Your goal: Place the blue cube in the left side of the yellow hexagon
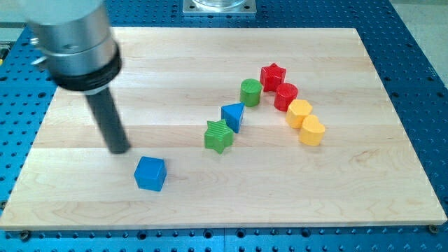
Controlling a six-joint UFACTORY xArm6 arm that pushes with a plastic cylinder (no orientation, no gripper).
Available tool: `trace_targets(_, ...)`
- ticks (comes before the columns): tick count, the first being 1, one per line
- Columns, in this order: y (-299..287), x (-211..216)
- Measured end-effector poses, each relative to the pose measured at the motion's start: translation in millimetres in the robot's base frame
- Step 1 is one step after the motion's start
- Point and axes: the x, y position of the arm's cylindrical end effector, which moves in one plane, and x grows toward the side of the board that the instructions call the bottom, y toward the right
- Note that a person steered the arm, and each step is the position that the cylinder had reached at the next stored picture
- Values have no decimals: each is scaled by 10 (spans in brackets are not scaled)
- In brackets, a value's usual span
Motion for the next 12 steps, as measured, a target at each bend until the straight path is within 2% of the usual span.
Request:
trace_targets(1,47,264)
trace_targets(2,373,475)
trace_targets(5,1758,487)
trace_targets(6,1803,487)
trace_targets(7,1494,543)
trace_targets(8,1475,812)
trace_targets(9,1988,996)
trace_targets(10,2182,996)
trace_targets(12,2483,513)
